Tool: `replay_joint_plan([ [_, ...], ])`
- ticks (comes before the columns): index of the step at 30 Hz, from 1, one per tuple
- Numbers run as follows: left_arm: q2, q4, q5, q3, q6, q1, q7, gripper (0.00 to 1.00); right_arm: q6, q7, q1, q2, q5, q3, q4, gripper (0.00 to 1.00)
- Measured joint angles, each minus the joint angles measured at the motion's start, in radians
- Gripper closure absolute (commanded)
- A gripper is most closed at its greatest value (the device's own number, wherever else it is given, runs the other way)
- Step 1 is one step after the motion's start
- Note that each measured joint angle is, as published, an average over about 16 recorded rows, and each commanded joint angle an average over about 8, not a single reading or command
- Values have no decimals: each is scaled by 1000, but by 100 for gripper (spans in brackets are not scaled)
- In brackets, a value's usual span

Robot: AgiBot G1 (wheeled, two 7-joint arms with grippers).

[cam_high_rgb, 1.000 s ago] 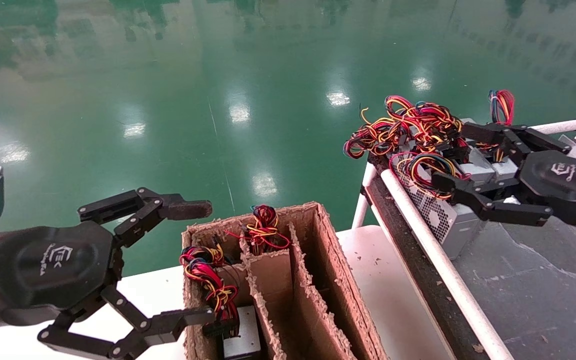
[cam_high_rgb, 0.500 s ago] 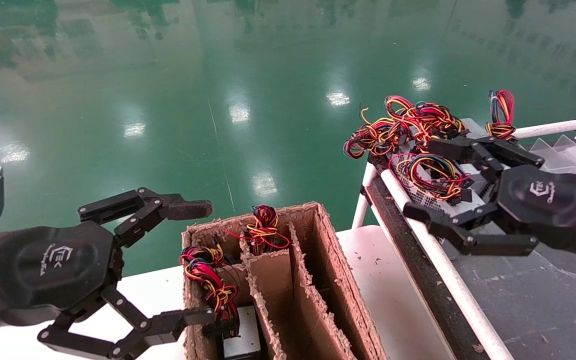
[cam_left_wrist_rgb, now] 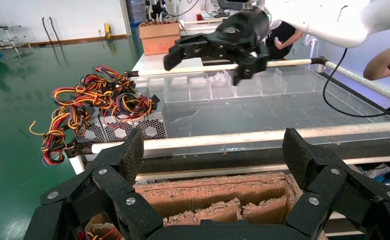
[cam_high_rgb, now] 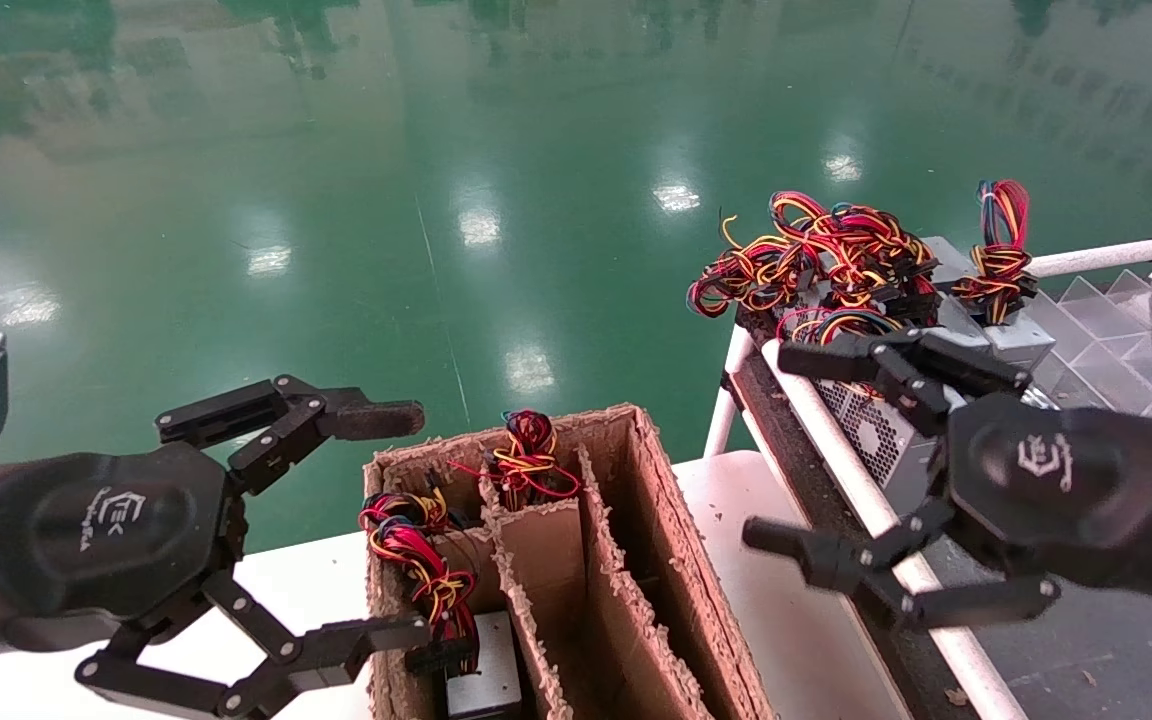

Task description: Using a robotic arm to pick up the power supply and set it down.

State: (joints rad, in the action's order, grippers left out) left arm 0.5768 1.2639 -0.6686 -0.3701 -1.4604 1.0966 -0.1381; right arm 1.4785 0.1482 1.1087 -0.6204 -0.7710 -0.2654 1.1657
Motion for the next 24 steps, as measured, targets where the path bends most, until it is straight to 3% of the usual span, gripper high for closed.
replay_joint_plan([
  [12,0,0,0,0,0,0,0,0,17,37,-33,9,40,-14,116,0],
  [24,0,0,0,0,0,0,0,0,21,43,-40,11,49,-17,136,0],
])
